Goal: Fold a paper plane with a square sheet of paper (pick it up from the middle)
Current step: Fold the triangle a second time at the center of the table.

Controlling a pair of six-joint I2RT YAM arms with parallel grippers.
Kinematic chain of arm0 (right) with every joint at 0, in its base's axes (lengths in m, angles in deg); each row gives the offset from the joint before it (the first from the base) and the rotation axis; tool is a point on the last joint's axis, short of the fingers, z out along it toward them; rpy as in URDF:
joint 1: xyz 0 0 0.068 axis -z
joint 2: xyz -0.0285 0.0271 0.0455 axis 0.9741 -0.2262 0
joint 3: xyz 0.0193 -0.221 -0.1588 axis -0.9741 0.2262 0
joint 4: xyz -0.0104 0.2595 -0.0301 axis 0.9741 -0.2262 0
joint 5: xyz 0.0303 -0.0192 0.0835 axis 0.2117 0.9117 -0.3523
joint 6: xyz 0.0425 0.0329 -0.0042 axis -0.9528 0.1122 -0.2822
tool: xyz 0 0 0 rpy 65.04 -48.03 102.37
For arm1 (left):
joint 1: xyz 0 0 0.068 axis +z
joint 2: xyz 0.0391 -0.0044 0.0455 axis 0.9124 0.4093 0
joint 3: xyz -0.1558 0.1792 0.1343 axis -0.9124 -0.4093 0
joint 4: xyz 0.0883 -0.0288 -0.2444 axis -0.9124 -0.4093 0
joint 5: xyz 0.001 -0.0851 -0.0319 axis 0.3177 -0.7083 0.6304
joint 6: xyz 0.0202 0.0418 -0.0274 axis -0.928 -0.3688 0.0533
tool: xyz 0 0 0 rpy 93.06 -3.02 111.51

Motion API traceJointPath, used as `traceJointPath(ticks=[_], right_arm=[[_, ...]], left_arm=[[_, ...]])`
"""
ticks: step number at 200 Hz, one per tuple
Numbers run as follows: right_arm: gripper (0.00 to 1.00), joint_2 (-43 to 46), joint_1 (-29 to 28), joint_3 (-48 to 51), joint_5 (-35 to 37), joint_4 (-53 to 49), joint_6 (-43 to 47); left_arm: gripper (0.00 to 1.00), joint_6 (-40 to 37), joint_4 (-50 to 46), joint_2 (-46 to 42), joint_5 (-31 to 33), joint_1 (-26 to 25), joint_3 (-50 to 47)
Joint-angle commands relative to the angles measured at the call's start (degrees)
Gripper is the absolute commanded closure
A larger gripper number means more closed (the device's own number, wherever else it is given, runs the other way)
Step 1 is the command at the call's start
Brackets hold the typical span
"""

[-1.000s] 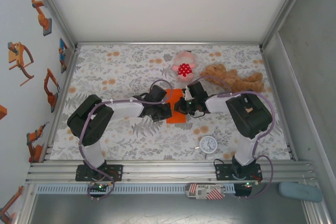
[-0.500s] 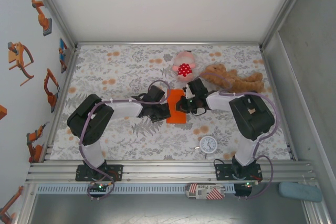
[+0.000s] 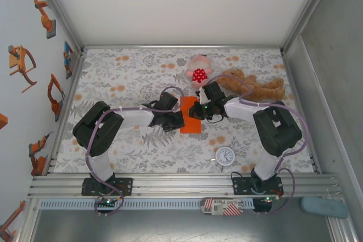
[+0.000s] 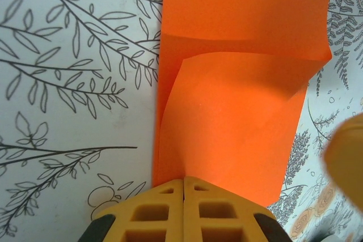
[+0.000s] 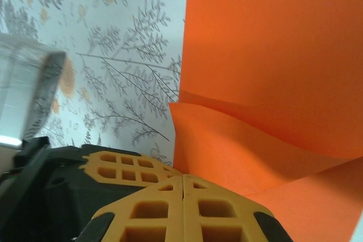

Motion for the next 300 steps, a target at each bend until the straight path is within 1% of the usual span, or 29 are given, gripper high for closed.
traceJointPath(ticks=[1, 66, 110, 139, 166, 213, 266, 300], right_arm=[[1.0, -1.71, -0.98, 0.8, -1.0, 1.51, -0.91], [1.0, -5.71, -1.17, 1.6, -2.24, 3.5, -0.96], [1.0, -7.0, -1.04, 3.21, -0.08, 3.43, -0.9], [1.0, -7.18, -0.97, 4.16, 1.49, 2.94, -0.78], [1.0, -7.35, -0.99, 4.34, 1.98, 3.1, -0.92], [1.0, -7.28, -0.88, 4.25, 2.07, 2.99, -1.13], [1.0, -6.97, -0.47, 3.91, 2.01, 2.96, 0.48], [1.0, -5.07, 2.73, 3.22, 3.1, 3.03, 3.16]], left_arm=[[1.0, 0.57, -4.27, 2.73, 1.16, -0.06, -0.74], [1.0, 0.34, -5.36, 2.43, 1.41, -0.06, -0.56], [1.0, -0.36, -5.75, 0.33, 1.4, -0.06, 0.5], [1.0, -0.19, 0.31, -3.34, -1.89, -0.36, -0.33], [1.0, 1.7, 5.39, -3.68, -3.72, -0.79, -2.31], [1.0, 3.01, 5.01, -0.7, -3.54, -0.94, -4.18], [1.0, 4.49, 1.19, 0.34, -0.37, -0.93, -6.49], [1.0, 6.13, 0.48, -0.08, -0.13, -0.93, -8.52]])
